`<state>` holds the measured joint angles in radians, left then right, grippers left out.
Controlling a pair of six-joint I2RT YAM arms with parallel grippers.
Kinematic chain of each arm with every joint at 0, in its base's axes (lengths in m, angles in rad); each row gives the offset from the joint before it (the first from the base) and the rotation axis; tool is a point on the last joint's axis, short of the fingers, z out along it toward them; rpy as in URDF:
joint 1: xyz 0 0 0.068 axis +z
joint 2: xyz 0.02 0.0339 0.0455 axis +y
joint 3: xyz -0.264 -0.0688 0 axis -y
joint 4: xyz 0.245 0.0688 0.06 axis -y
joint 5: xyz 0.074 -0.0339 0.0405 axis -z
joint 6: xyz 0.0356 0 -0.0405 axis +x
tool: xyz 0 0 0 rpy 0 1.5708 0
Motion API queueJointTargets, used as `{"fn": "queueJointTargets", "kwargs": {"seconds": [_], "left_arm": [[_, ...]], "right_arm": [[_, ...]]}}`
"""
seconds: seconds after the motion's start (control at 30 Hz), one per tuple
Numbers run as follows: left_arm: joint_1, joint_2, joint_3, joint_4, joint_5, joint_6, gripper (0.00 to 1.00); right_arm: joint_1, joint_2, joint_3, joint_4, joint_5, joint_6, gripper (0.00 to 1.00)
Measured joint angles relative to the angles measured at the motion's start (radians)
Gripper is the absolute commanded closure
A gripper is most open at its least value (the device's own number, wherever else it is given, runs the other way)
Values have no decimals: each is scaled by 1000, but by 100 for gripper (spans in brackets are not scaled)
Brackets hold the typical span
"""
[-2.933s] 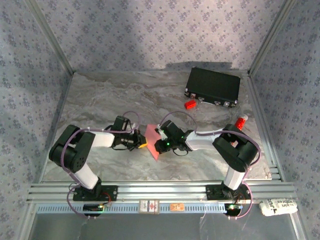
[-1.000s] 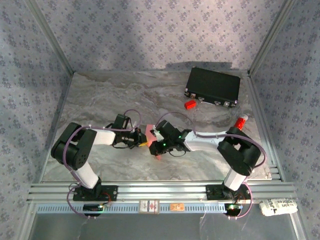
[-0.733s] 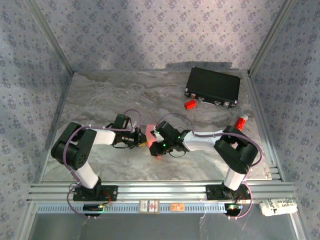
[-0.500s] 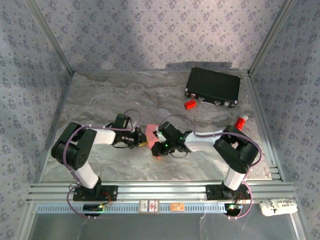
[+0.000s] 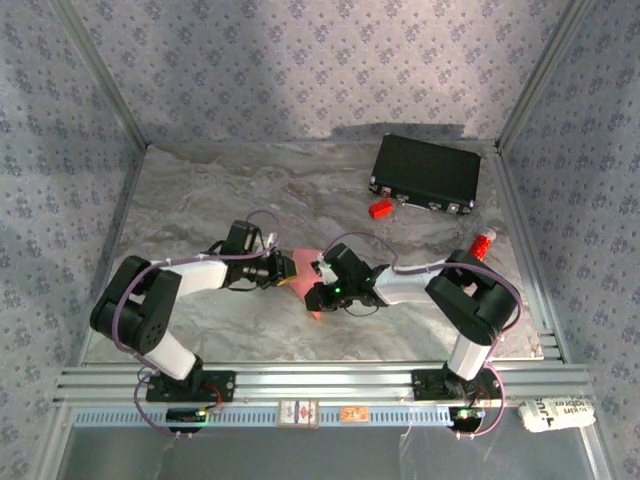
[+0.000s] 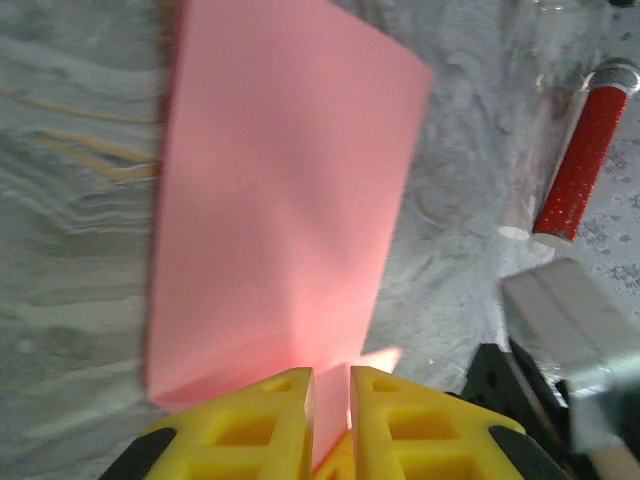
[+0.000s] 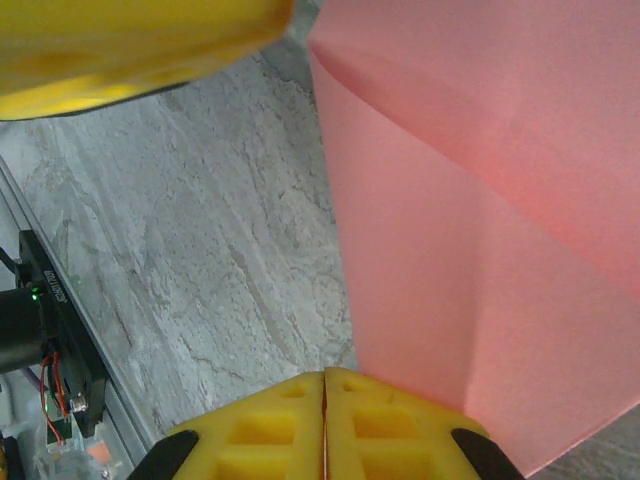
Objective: Fold a paper plane with a square sheet of paper (pick it up from the middle)
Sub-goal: Third fold the triangle at the center of the table.
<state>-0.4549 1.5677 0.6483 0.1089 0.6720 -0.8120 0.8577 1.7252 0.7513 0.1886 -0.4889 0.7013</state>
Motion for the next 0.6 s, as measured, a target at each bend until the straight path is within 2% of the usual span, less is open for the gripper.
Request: {"fn": "queueJointTargets", "kwargs": {"seconds": [0.3,0.6], "left_arm": [[-77,20,4,25,-4,-27,86],[-91,117,4,68,-4,-45,87]], "right_arm": [[-13,2,-11,23,-7,14,91],[-19,2,-16,26,-10,15,91]]}}
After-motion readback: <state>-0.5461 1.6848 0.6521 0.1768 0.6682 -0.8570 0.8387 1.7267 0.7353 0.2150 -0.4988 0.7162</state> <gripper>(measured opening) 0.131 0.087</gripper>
